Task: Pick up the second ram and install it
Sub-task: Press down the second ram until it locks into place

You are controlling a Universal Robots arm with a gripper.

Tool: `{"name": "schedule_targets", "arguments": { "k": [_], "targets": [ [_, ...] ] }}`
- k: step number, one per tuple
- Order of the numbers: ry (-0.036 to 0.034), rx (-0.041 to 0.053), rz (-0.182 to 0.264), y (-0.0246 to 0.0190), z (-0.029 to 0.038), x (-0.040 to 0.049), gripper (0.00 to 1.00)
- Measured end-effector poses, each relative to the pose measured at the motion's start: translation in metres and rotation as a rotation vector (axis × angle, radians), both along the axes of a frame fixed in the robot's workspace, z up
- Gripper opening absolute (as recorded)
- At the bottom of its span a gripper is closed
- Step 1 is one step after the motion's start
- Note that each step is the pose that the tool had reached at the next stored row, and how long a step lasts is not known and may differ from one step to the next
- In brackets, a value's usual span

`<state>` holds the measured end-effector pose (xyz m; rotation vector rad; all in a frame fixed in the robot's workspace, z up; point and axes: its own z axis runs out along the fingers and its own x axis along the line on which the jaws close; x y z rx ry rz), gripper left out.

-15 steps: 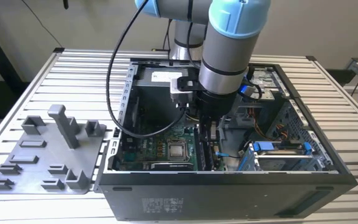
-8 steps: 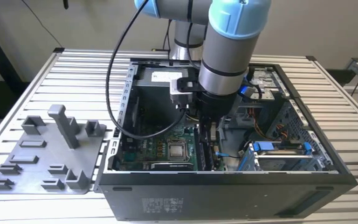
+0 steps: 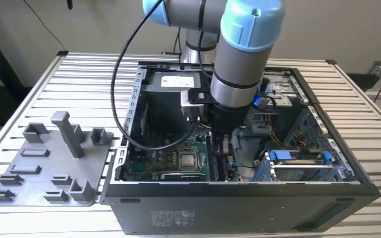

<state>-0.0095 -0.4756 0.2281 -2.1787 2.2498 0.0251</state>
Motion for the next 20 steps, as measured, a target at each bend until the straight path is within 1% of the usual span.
{"name": "schedule_targets", "arguments": {
  "k": [4,5,9,10,12,14,15,20],
  "targets": [
    [0.0006,-0.0017,0.000,-0.0002,-0.0062,-0.0001,0.11],
    [0.0001,-0.0002,0.000,-0.0001,-0.0073,-0.0001,0.11],
    [0.0004,0.0002,0.000,0.0000,-0.0097,0.0000,0.11],
    [0.0004,0.0003,0.000,0.0001,-0.0086,0.0000,0.11],
    [-0.0007,0.0046,0.000,0.0006,-0.0053,0.0001,0.11],
    [0.0000,0.0018,0.000,0.0000,0.0027,-0.0001,0.11],
    [0.0000,0.0018,0.000,0.0001,0.0065,0.0000,0.11],
    [0.0000,0.0017,0.000,0.0000,0.0215,0.0000,0.11]
  ]
}}
